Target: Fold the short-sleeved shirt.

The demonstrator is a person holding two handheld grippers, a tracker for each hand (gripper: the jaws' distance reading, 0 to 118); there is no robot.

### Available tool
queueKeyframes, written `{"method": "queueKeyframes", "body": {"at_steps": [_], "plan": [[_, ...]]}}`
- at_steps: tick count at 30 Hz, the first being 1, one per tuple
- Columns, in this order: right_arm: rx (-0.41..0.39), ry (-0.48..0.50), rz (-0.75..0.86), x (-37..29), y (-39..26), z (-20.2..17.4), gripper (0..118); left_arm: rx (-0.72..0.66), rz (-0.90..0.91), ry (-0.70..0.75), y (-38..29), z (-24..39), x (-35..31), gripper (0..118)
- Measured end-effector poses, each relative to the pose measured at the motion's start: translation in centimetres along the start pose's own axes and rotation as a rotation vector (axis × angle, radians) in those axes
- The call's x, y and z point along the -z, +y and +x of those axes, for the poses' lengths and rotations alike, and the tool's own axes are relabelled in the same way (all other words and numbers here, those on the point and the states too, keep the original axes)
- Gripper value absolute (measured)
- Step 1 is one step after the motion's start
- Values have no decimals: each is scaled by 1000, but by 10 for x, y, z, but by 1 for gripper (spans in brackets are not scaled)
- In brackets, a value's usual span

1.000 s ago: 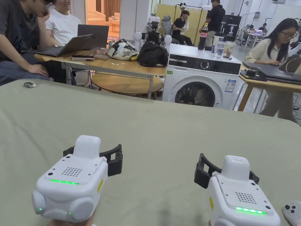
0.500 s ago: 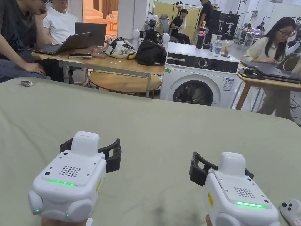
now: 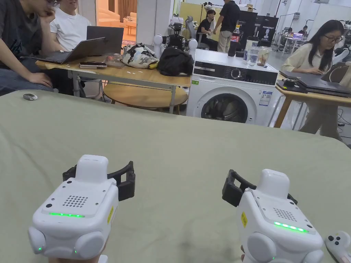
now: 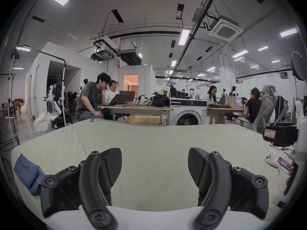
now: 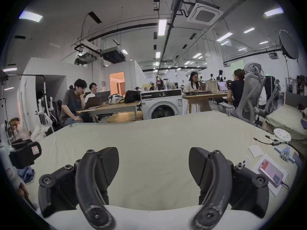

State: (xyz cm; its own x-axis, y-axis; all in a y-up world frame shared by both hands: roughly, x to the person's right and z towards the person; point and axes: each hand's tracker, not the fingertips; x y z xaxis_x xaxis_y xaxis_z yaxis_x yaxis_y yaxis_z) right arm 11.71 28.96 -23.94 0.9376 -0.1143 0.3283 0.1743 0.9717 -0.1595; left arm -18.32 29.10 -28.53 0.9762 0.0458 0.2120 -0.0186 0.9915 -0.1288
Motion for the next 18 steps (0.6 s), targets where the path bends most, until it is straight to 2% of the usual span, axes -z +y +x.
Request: {"method": "queueKeyframes", "body": {"at_steps": [5,12,18], "plan": [[-4,-18,-24,-1,-3,-4,88,-45,-11,-30,2,-7,-3,83],[73,-14,-65,2,0,-2,88,14,11,-58,2,-2,-5,83],[76,-14,-69,5,0,0,88,23,19,-45,2,2,-2,83]]}}
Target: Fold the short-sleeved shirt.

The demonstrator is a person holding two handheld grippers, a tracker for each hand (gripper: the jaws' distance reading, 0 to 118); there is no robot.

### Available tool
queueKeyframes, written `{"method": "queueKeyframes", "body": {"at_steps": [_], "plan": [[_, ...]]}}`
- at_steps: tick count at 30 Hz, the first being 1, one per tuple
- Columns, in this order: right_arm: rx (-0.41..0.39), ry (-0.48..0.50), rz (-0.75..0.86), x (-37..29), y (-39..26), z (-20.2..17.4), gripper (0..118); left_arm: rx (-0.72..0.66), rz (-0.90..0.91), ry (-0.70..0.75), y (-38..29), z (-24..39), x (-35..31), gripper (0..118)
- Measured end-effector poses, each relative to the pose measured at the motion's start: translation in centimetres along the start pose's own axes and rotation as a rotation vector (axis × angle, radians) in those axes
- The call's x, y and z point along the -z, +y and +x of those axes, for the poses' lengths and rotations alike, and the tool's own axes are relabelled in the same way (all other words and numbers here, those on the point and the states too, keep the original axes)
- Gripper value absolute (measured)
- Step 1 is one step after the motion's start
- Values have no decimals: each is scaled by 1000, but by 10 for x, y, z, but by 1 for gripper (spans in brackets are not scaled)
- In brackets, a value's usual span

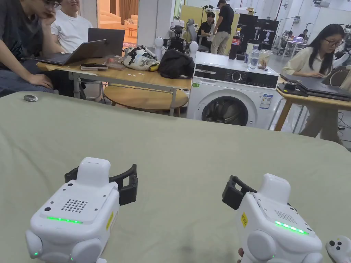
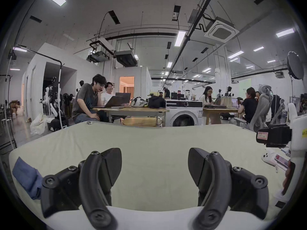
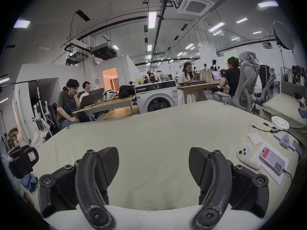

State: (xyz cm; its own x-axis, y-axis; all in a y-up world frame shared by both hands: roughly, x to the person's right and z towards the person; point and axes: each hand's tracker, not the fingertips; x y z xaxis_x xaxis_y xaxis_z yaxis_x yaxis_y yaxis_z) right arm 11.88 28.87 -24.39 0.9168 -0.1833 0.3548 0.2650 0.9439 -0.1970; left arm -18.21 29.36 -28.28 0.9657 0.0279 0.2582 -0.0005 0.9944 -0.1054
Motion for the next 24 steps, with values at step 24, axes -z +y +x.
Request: {"method": "queueKeyframes", "body": {"at_steps": [24], "plan": [[-28,-49,-69,9,4,-5,88,-29,-19,11,-1,-7,8,83]]}}
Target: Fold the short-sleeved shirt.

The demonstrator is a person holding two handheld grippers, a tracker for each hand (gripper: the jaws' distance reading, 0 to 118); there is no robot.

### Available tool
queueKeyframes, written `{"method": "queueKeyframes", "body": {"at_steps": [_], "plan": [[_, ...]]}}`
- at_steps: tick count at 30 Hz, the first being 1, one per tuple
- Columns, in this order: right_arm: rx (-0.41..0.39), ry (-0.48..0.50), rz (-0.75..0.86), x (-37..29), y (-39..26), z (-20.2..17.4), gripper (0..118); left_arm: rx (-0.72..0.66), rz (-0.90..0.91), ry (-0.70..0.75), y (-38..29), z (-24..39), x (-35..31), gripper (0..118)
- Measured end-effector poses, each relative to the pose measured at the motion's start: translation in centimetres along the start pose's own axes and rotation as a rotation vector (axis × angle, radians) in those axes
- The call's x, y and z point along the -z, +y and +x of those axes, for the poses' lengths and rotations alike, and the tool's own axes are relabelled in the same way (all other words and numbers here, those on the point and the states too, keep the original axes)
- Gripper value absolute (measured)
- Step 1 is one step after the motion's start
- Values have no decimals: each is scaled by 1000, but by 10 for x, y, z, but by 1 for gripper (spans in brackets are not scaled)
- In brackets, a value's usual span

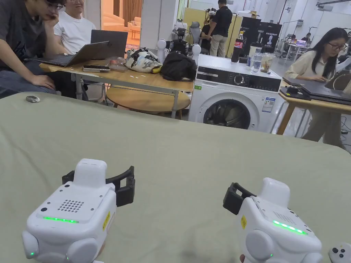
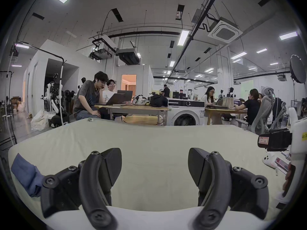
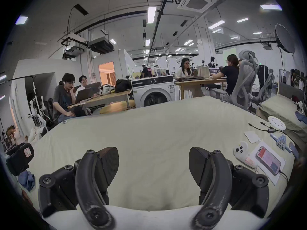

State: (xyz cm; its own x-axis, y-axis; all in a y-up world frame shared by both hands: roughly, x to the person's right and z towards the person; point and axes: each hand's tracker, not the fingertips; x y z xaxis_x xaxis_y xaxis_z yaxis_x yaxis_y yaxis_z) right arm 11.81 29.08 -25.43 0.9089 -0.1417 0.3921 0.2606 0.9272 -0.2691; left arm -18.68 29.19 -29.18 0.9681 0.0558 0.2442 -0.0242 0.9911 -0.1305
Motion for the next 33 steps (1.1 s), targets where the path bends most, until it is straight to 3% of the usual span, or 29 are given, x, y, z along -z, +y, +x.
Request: {"method": "queueKeyframes", "body": {"at_steps": [5,14,19,26,33], "plan": [[-52,-36,28,0,-1,-4,88,-25,-7,-6,1,-2,0,83],[-77,-43,30,-3,-3,-9,88,-30,-7,-25,2,-2,-1,83],[-41,17,6,-9,1,-6,88,-24,-9,-30,1,-2,-2,83],[-12,-83,-11,3,4,-2,88,-32,-33,-51,-2,-3,-1,83],[-1,25,-74,10,4,8,88,-28,-41,-44,-5,-4,1,83]]}}
